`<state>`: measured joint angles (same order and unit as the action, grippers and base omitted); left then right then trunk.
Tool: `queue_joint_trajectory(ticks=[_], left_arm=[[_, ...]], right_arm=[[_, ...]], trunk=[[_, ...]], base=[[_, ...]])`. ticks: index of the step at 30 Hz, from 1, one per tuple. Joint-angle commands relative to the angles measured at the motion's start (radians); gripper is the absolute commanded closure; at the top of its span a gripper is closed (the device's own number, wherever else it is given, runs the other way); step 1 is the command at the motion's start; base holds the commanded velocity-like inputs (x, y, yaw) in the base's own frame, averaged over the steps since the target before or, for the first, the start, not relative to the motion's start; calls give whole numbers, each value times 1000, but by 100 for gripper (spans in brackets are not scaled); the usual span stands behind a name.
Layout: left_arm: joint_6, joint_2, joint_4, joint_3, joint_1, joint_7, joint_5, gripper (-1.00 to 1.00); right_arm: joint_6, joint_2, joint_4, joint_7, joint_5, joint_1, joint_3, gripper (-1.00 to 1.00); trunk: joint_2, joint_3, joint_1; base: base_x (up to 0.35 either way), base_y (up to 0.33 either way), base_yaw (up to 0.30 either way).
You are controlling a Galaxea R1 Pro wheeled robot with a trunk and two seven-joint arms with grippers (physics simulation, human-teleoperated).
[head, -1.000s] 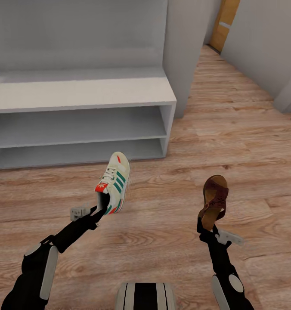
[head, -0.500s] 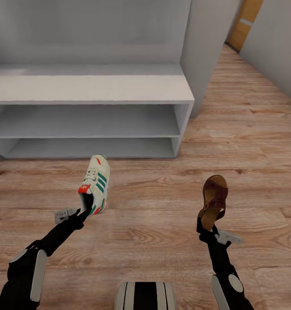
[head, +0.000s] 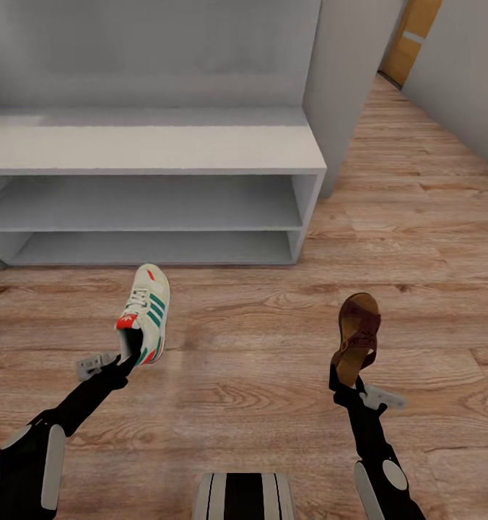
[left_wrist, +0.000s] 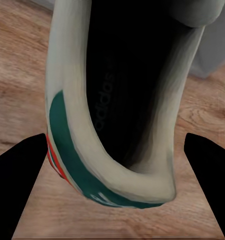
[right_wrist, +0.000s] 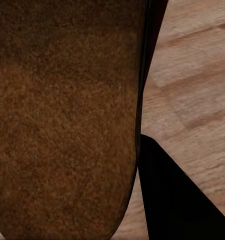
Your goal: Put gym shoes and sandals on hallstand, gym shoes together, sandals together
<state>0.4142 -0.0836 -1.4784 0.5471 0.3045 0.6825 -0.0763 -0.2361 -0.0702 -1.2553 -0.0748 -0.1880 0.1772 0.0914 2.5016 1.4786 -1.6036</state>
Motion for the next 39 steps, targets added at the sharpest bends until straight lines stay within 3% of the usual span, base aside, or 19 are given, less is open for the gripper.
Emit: queue_joint_trajectory(ticks=[1, 3, 7, 9, 10, 17, 25, 39], left_arm=[[10, -1, 0, 2, 1, 5, -3, 100], [8, -1, 0, 0, 1, 9, 3, 100], [8, -1, 0, -6, 2, 11, 5, 100], [8, -1, -1, -33, 2, 10, 6, 100], [8, -1, -1, -91, 2, 8, 7, 100], [6, -1, 1, -126, 2, 11, 7, 100], [7, -1, 1, -136, 2, 7, 9, 100], [6, -1, 1, -135, 1, 12, 6, 100]], right_arm=[[-3, 0, 0, 0, 2, 0, 0, 100], [-3, 0, 0, 0, 32, 0, -1, 100], [-3, 0, -1, -1, 49, 0, -1, 100], [-3, 0, -1, -1, 51, 0, 0, 100], [-3, 0, -1, -2, 53, 0, 0, 100], [-3, 1, -3, -1, 54, 0, 1, 100], [38, 0, -24, 0, 53, 0, 2, 100], [44, 1, -67, 0, 53, 0, 1, 100]], trunk=[[0, 1, 0], [0, 1, 0], [0, 1, 0], [0, 1, 0], [0, 1, 0], [0, 1, 0], [0, 1, 0], [0, 1, 0]], base=[[0, 0, 0], [0, 0, 0], [0, 0, 0], [0, 0, 0], [0, 0, 0], [0, 0, 0], [0, 0, 0], [0, 0, 0]])
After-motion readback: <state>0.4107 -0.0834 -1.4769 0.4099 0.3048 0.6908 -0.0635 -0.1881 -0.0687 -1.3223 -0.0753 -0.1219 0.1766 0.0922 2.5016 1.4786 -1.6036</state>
